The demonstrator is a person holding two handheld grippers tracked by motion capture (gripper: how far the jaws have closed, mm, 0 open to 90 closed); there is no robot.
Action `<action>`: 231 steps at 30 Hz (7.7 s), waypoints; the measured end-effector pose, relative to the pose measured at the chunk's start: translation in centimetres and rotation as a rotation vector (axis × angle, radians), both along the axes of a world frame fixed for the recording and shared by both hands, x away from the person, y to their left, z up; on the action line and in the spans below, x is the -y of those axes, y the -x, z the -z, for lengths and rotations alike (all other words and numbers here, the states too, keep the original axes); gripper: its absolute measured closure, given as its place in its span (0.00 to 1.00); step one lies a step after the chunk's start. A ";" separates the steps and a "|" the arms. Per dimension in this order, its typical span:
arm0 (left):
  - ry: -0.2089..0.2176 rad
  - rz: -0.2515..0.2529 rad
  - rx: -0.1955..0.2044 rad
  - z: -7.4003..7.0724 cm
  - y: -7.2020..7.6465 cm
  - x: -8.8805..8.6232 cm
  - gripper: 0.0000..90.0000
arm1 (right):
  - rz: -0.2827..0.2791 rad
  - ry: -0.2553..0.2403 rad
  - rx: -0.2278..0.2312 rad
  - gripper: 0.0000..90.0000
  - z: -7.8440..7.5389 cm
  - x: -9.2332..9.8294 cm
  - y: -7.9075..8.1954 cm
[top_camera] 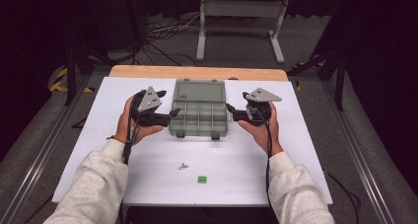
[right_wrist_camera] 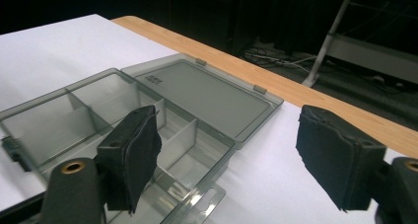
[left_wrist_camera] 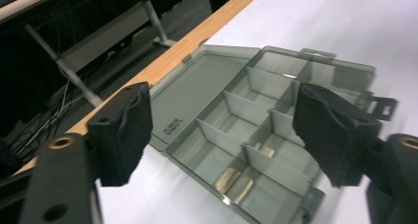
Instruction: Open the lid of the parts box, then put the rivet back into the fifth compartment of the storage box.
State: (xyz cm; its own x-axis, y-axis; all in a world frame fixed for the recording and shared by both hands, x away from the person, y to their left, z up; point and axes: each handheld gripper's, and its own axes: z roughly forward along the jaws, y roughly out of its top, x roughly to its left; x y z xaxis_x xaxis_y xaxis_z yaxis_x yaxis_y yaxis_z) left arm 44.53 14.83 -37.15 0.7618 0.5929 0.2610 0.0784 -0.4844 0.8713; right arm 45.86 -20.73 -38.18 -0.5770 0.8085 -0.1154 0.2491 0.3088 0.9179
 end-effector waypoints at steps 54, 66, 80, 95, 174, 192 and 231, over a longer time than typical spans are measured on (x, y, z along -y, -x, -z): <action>-0.045 0.189 -0.186 8.3 10.3 -2.9 0.11 | -0.116 0.122 0.041 0.08 4.2 5.0 13.1; -0.057 0.206 -0.218 8.5 10.6 -2.7 0.16 | -0.139 0.136 0.012 0.08 4.8 4.4 14.1; -0.174 0.242 -0.296 9.3 9.2 0.9 0.40 | -0.158 0.145 -0.002 0.10 5.1 4.1 14.0; -0.176 0.342 -0.374 9.4 8.7 1.7 0.84 | -0.149 0.160 -0.026 0.10 5.6 4.5 14.1; -0.049 0.194 -0.157 4.9 7.2 -2.4 0.93 | -0.137 0.120 0.029 0.10 4.6 5.0 14.7; -0.015 0.171 -0.133 3.6 4.9 -2.1 0.93 | -0.136 0.118 0.025 0.10 4.6 5.1 14.7; 0.022 0.144 -0.135 3.0 1.2 -0.8 0.93 | -0.132 0.113 0.022 0.10 4.7 5.2 14.6</action>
